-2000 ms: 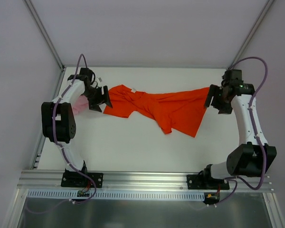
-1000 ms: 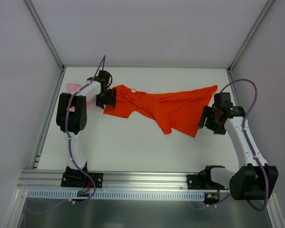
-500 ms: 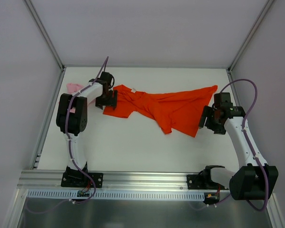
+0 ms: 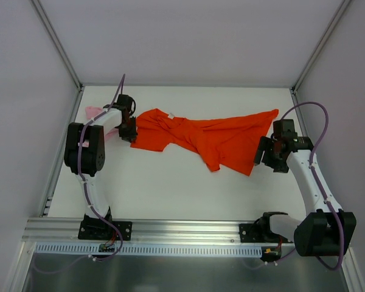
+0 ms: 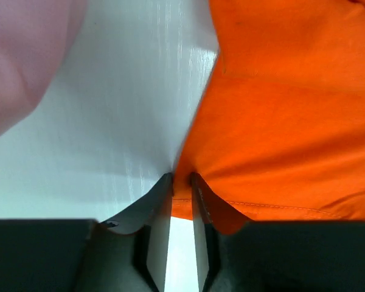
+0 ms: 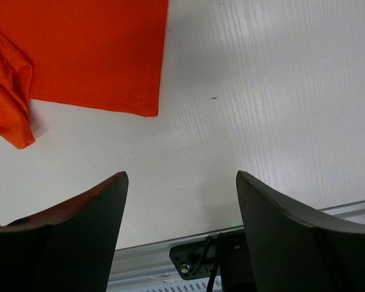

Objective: Fold and stack the t-shirts
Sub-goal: Flatten out the tshirt

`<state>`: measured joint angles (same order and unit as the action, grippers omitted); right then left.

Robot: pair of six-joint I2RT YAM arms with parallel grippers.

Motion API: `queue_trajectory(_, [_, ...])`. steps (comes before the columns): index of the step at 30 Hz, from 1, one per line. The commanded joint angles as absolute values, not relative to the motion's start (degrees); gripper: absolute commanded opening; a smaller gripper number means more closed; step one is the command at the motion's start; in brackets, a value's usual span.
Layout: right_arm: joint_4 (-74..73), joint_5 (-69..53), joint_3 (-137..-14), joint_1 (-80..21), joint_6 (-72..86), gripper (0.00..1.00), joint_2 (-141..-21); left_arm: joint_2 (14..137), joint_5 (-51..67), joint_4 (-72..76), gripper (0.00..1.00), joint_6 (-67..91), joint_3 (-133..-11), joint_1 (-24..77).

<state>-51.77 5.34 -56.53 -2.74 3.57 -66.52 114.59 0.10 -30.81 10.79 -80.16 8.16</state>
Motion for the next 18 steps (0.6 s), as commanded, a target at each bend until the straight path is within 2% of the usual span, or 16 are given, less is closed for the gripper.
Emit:
queue_trajectory(1, [-51.6, 6.0, -57.0, -3.3, 3.2, 0.77, -65.7, 114.9, 4.1, -33.9, 0.16, 11.9, -77.0, 8.2])
queue_trajectory(2, [-51.7, 5.9, -57.0, -3.4, 3.3, 0.77, -65.7, 114.9, 4.1, -34.1, 0.05, 12.0, -77.0, 8.3])
queue_trajectory(4, [-51.9, 5.7, -56.9, -3.7, 3.3, 0.77, -65.9, 115.0, 4.2, -34.5, 0.00, 11.9, -77.0, 8.3])
queue_trajectory(14, [-52.2, 4.7, -54.0, -4.7, 6.8, 0.77, -67.8, 113.3, 4.7, -37.4, 0.00, 13.3, -77.6, 8.3])
queue_trajectory(18, [-50.3, 4.7, -50.9, -8.3, 11.9, 0.77, -69.1, 111.6, 6.6, -40.1, 0.00, 15.0, -79.7, 8.3])
